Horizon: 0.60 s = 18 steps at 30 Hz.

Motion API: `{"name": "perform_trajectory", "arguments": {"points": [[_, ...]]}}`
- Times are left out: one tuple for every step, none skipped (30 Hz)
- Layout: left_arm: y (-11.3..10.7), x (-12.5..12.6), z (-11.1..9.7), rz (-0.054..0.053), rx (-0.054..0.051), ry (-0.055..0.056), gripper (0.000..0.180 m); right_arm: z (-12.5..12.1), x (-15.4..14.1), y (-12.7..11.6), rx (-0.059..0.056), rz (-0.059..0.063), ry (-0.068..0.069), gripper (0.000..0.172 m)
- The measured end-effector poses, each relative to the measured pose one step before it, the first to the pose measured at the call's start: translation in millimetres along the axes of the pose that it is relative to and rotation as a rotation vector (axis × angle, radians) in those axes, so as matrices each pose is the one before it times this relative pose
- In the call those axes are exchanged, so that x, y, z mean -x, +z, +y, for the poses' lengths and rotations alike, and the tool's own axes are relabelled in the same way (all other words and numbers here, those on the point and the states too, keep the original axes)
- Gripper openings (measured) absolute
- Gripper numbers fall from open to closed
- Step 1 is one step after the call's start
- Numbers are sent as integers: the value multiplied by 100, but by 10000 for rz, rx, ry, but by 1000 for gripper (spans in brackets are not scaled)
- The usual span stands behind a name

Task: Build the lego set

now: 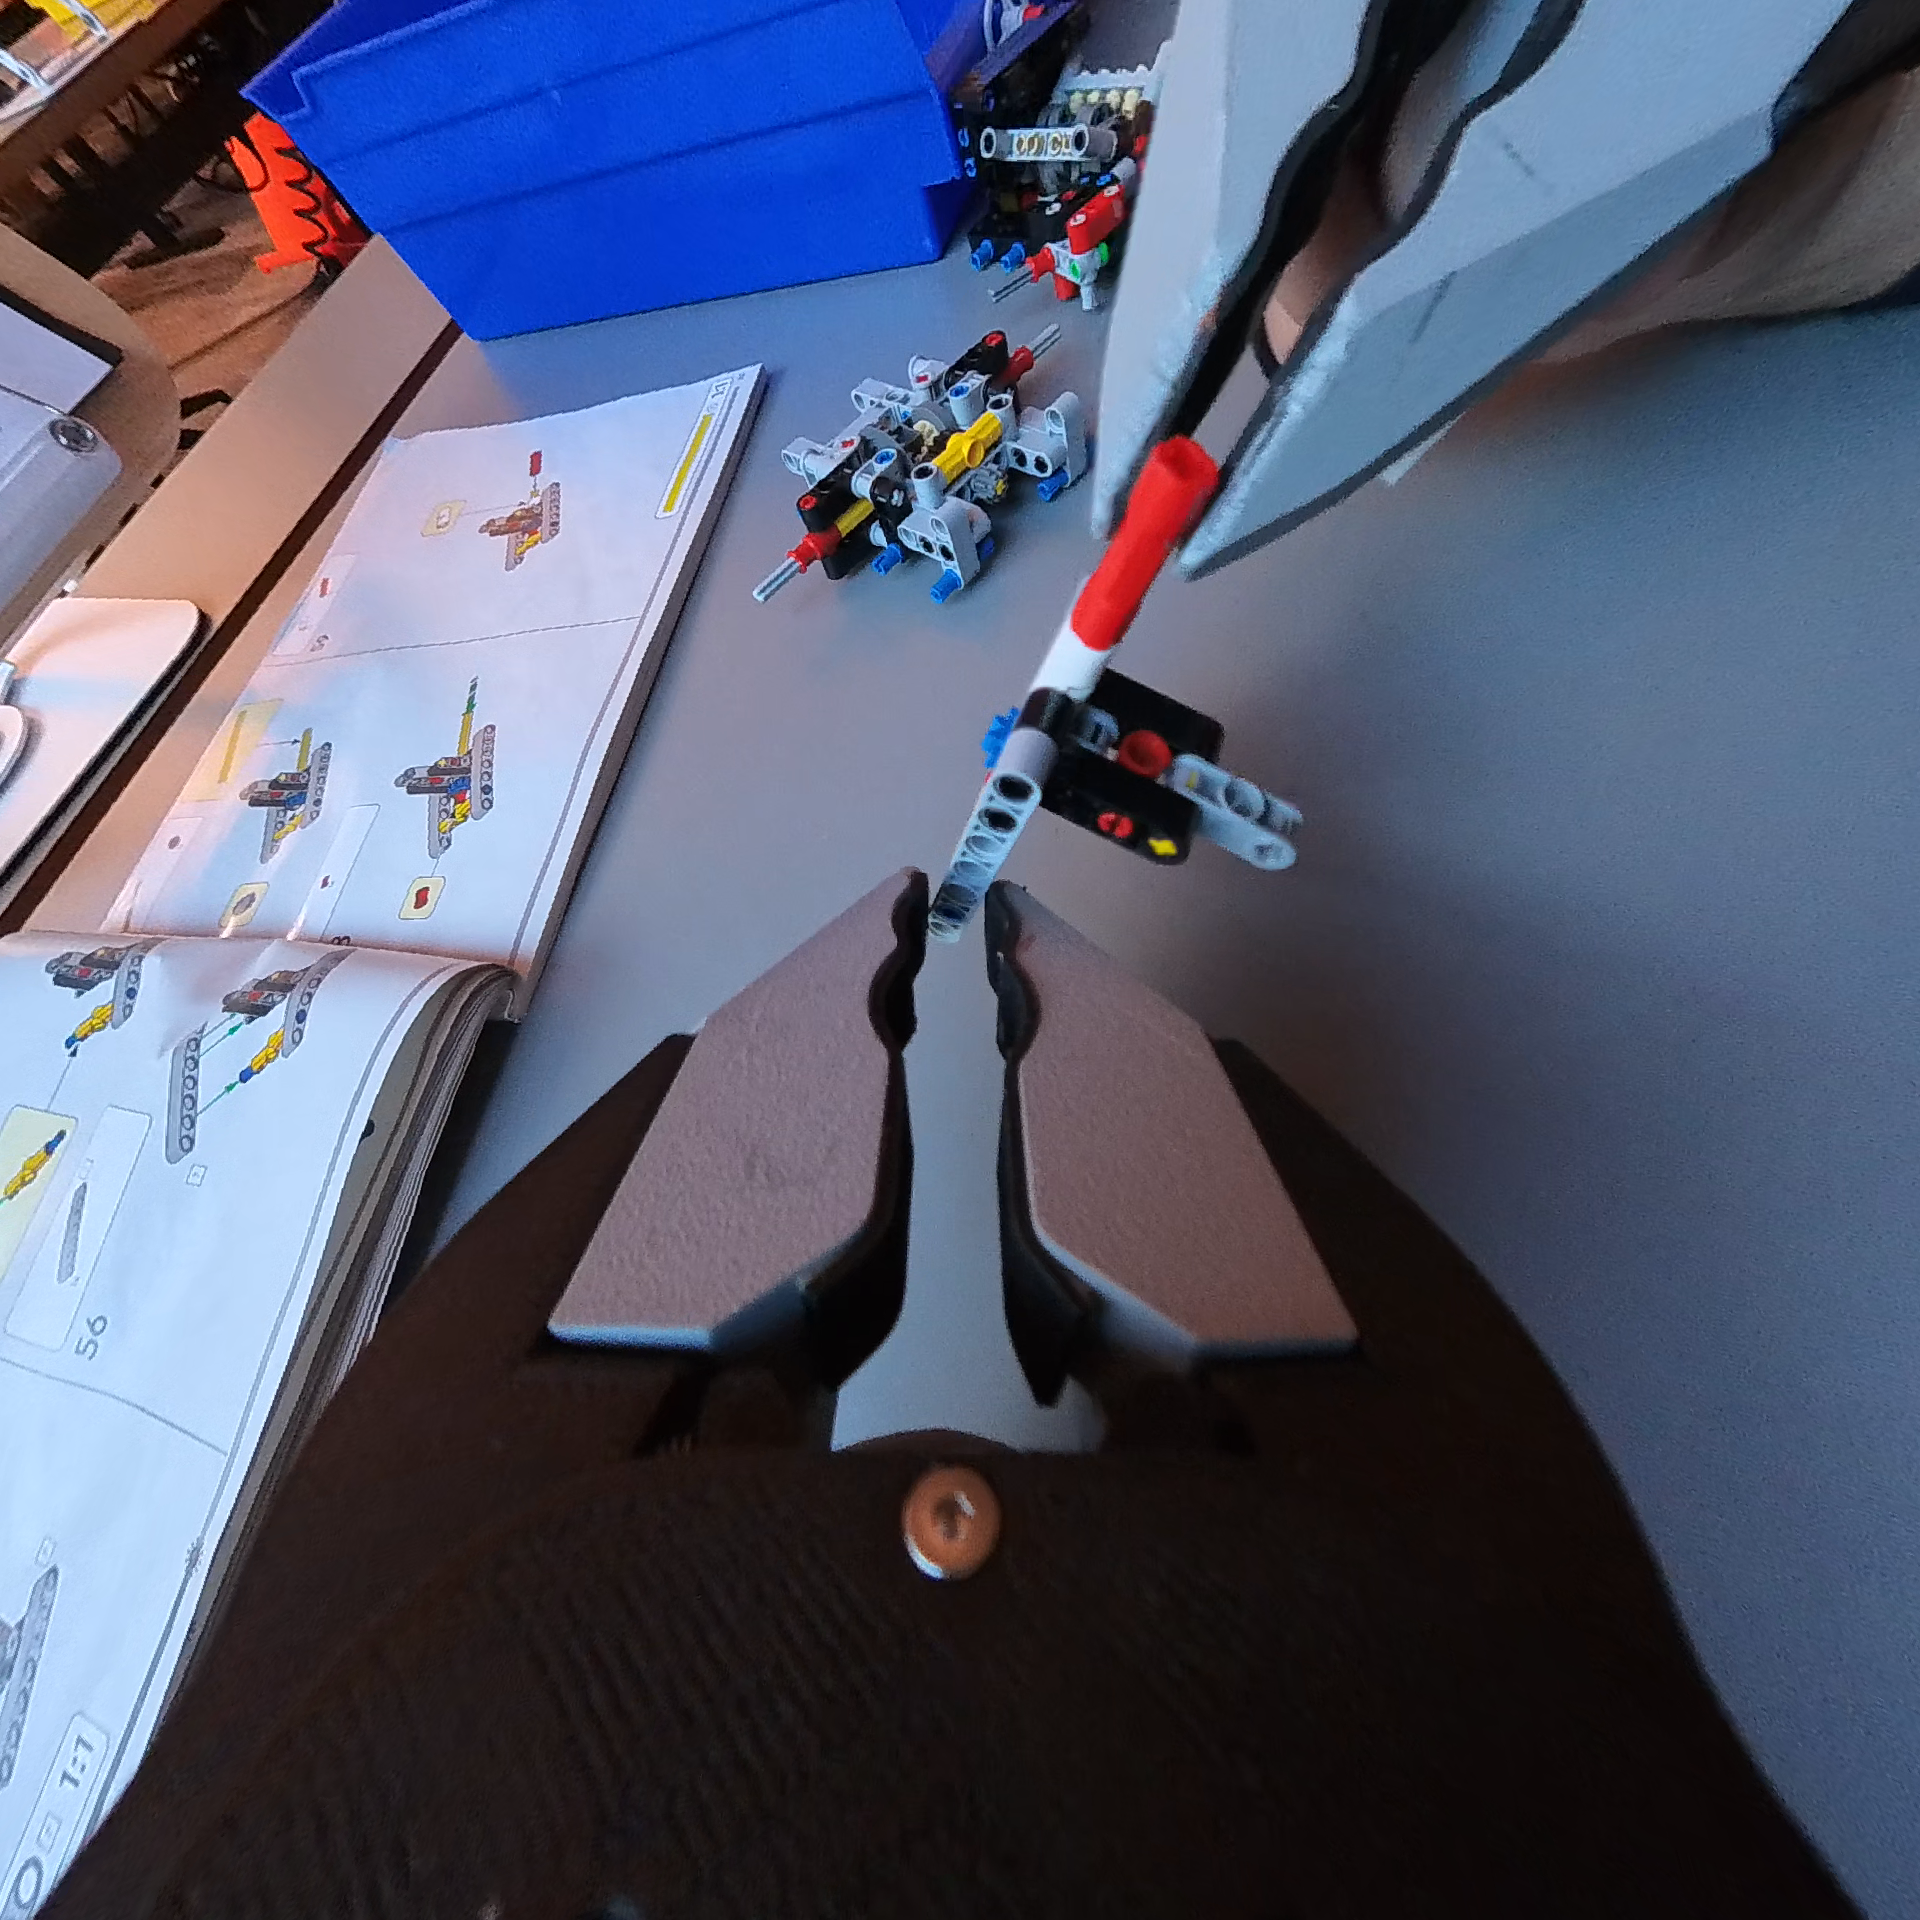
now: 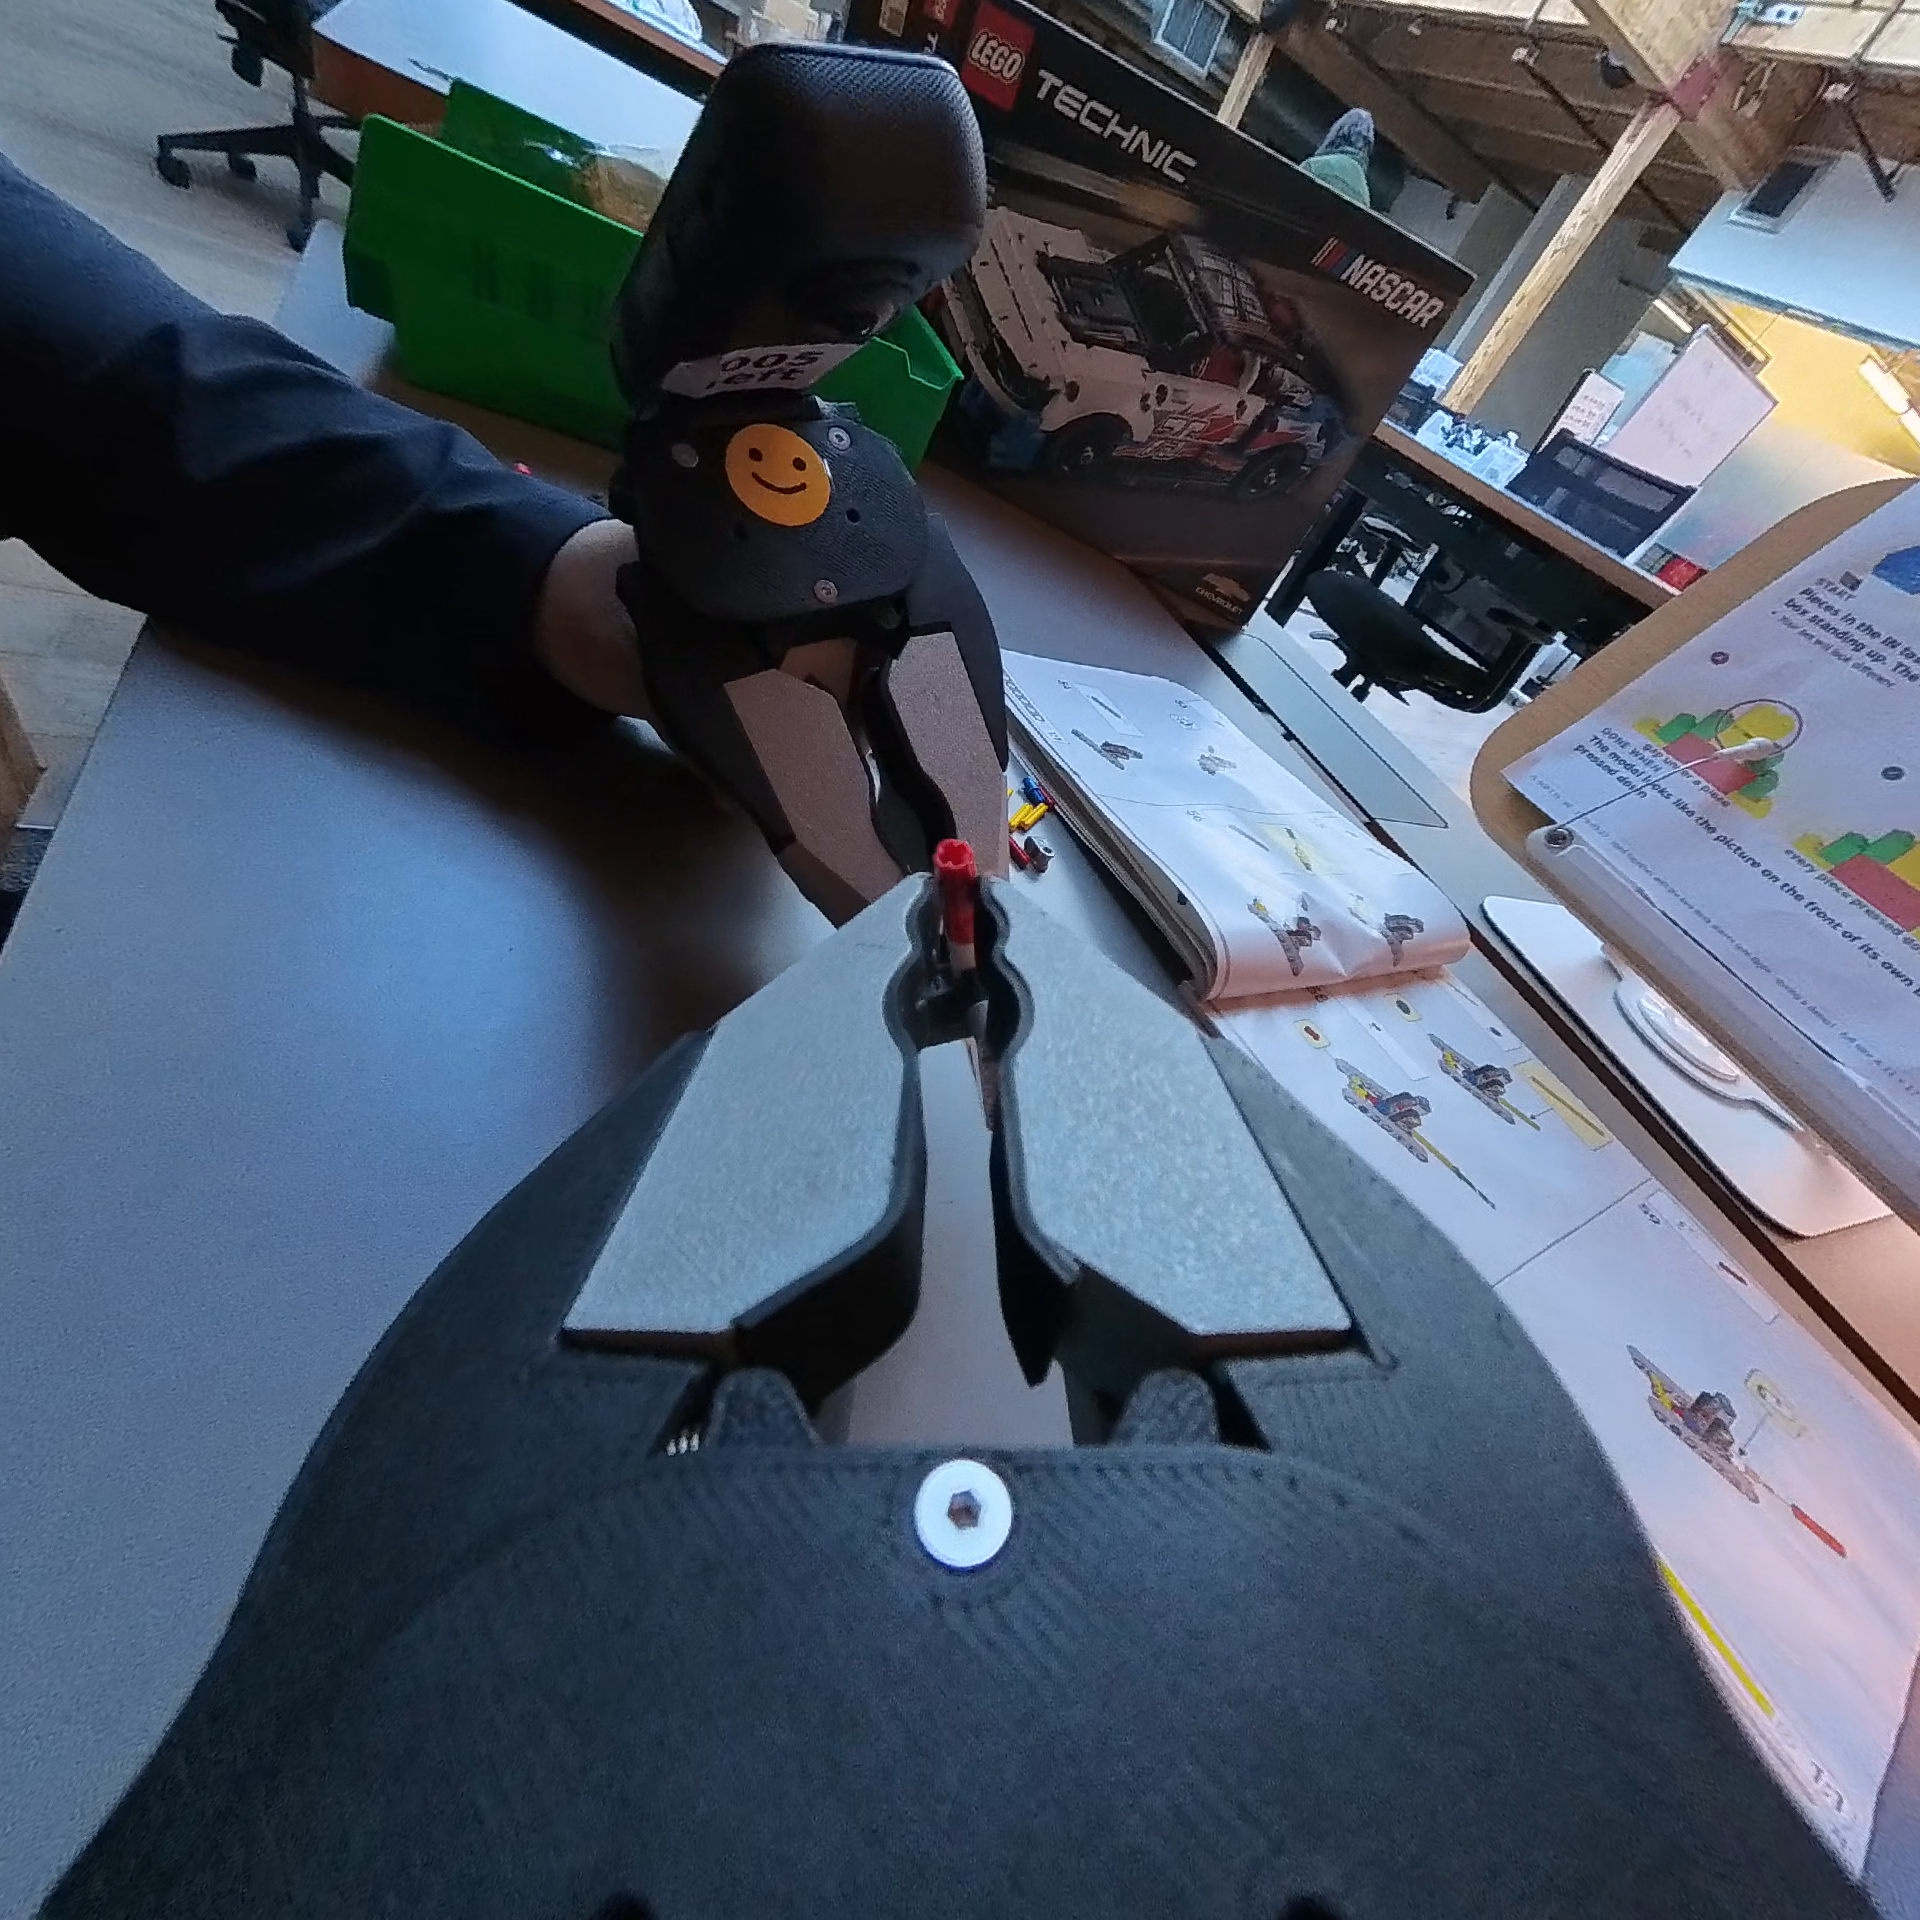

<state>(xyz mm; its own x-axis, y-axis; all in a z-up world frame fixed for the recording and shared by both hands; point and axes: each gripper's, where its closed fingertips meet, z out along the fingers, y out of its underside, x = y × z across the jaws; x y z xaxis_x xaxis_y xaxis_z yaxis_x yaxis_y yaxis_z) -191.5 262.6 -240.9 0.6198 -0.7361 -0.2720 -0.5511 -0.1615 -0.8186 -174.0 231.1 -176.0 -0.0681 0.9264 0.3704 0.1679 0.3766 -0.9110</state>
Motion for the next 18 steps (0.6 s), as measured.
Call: {"name": "perform_trajectory", "arguments": {"points": [[40, 12, 49, -14, 42, 3, 8, 36, 102, 22, 18, -43, 8, 2], [33, -18, 40, 1, 33, 10, 8, 50, 71, 7, 27, -23, 2, 2], [28, -22, 19, 4, 23, 18, 8, 23, 34, 5, 23, -2, -12, 2], [27, -13, 35, -4, 25, 11, 8, 35, 23, 8, 22, 2, -11, 2], [23, 13, 22, -10, 26, -3, 8, 42, 21, 9, 20, -4, 13, 2], [10, 11, 15, -9, 10, 0, 8, 31, 1, -1, 16, -6, 29, 2], [-2, -20, -20, -2, -10, 17, 8, -3, -16, -13, -1, -5, 30, 2], [-19, -2, -20, -16, -21, 18, 8, -27, 10, -19, -20, -17, 40, 2], [-25, -16, -32, -12, -20, 21, 8, -36, 12, -9, -25, -24, 62, 2], [-11, -17, -25, -11, -16, 23, 8, -39, 4, -14, -19, -22, 59, 2], [-16, 20, -16, -39, -9, 21, 8, -14, -1, -17, -10, -12, 35, 2], [-14, 41, -15, -58, -4, 21, 8, -3, -20, 0, -3, 2, 20, 2], [-6, 23, -9, -51, -2, 22, 8, -1, -36, -17, 4, 14, 25, 2], [-6, 26, -20, -45, -6, 14, 8, -11, -33, -3, -2, 13, 28, 2], [-22, 14, -55, -41, -26, 9, 8, -20, -26, -17, -21, 6, 29, 2], [-22, -7, -35, -14, -25, 9, 8, -42, -32, -24, -30, 0, 44, 2], [-17, -65, -25, 39, -19, 4, 8, -26, -45, -40, -22, 8, 55, 2], [-22, -118, -33, 90, -26, -3, 8, -27, -123, -45, -18, 53, 52, 2]]}}
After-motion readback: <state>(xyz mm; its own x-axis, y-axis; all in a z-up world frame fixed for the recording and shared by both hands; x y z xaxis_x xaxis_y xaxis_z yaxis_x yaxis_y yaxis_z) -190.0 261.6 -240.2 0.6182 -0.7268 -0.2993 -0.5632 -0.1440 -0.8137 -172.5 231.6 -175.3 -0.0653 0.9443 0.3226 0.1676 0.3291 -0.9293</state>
